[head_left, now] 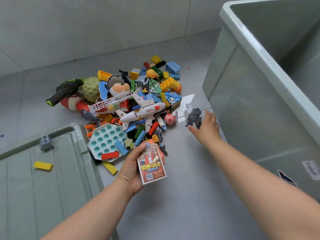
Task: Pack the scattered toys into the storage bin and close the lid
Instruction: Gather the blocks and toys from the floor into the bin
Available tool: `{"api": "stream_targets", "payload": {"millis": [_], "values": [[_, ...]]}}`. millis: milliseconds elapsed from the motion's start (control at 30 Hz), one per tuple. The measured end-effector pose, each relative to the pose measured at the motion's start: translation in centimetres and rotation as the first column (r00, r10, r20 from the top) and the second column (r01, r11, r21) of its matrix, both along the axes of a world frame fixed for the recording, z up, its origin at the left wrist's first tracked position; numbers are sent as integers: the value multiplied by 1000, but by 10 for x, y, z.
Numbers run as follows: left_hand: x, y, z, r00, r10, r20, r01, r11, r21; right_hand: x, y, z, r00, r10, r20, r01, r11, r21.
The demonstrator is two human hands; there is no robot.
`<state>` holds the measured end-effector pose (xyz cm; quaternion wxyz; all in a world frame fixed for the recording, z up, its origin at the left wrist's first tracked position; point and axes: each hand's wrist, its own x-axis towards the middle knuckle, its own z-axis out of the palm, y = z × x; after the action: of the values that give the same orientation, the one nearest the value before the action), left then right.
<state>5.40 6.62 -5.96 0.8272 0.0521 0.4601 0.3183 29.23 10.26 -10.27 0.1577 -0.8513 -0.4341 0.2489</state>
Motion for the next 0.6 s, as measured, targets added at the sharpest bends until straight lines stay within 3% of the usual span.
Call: {"api": "stream_targets", "payload": {"millis": [133,200,267,367,533,600], "values": [[1,-5,7,998,-21,-54,19,999,-33,26,40,-14,959,274,77,-262,955,-136],[6,-7,11,997,-34,-70,31,998,-52,33,47,-18,903,423,79,-405,896,-180],[10,-7,13,994,-61,-93,55,996,-64,33,36,-18,835,522,174,-488,849,-203],[14,-8,12,991,-89,-98,81,993,-81,13,-9,-25,828,484,283,-482,872,-80],[17,-12,8,979,-112,-172,92,988,-121,-9,-59,-34,798,435,416,-547,813,200],[15,-13,8,977,-110,-181,87,988,-128,-10,-58,-31,874,389,290,-461,854,242]]}}
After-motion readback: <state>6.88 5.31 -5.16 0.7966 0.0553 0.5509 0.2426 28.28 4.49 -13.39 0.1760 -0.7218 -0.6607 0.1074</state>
